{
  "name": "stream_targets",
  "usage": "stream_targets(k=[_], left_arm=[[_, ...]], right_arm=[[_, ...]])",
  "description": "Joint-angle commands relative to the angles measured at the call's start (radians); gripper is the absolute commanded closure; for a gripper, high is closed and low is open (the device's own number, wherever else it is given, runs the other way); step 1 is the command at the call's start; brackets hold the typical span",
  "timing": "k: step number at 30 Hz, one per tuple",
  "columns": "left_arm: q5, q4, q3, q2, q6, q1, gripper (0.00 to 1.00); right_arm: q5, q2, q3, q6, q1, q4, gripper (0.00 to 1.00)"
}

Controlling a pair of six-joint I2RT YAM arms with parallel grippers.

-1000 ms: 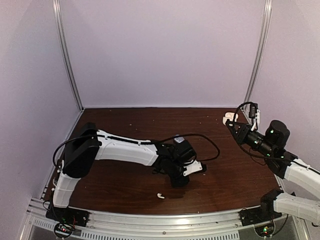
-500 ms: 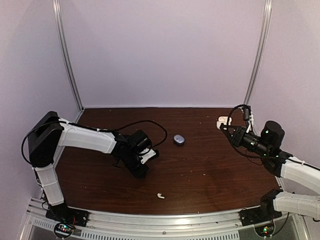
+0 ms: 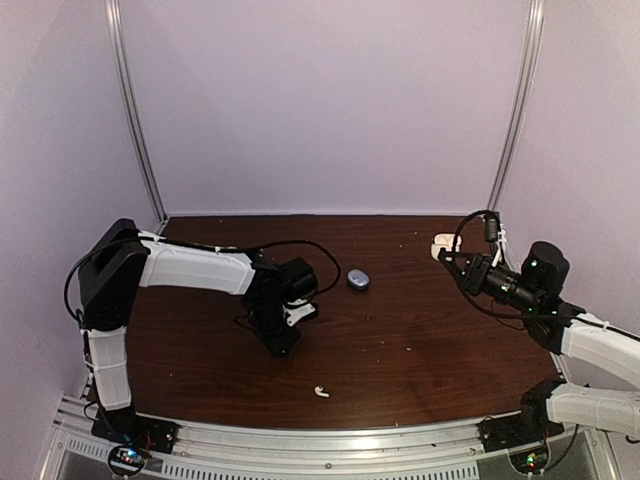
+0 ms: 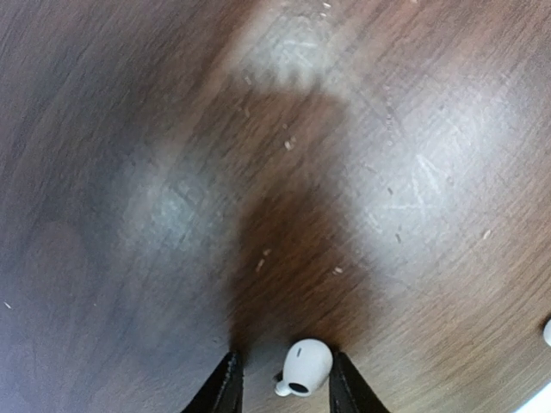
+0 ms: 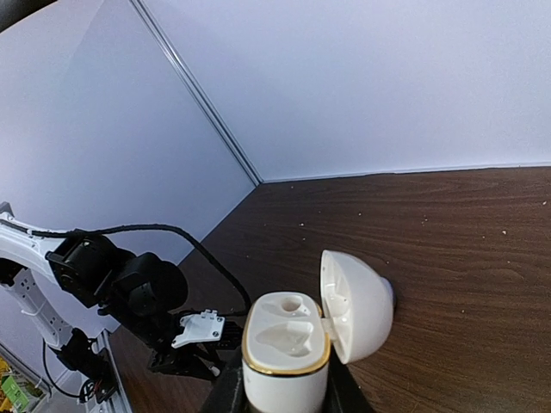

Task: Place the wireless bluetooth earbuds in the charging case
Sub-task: Move the left earbud to the center of the board.

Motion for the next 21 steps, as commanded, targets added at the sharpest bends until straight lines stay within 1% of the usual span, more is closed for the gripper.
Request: stream_targets(k=[1,4,7,9,13,15,21], left_arm=[[-0.016,-0.087,0.065,0.072,0.053,-0.016,0.62],[-0.028,-0.113,0.118,0.108,0.08,-0.031,0.6],[-0.034,-0.129,0.157,0.137,0.095,-0.035,0.61],[-0.032,-0.138,0.175,0.151,0.101,-0.035,0.63],[-0.032,-0.156,0.192,0.159,0.11,-0.038,0.7],[-0.03,-0.165,0.193,0.158,0.111,-0.036,0.73],[-0.028,-0.206,0.195,0.159,0.119,-0.041,0.71]], right_arm=[[-0.018,-0.006,0.001,-0.03,-0.006,0.007,1.0],[-0.019,-0.004,-0.004,-0.031,-0.006,0.01,1.0],[-0.02,-0.003,-0.001,-0.032,-0.006,0.009,1.0],[-0.019,-0.005,0.0,-0.035,-0.005,0.004,1.0],[-0.019,-0.004,0.003,-0.041,-0.006,-0.005,1.0],[-0.018,-0.005,0.003,-0.041,-0.006,-0.004,1.0],[-0.019,-0.004,0.003,-0.039,-0.006,-0.005,1.0]])
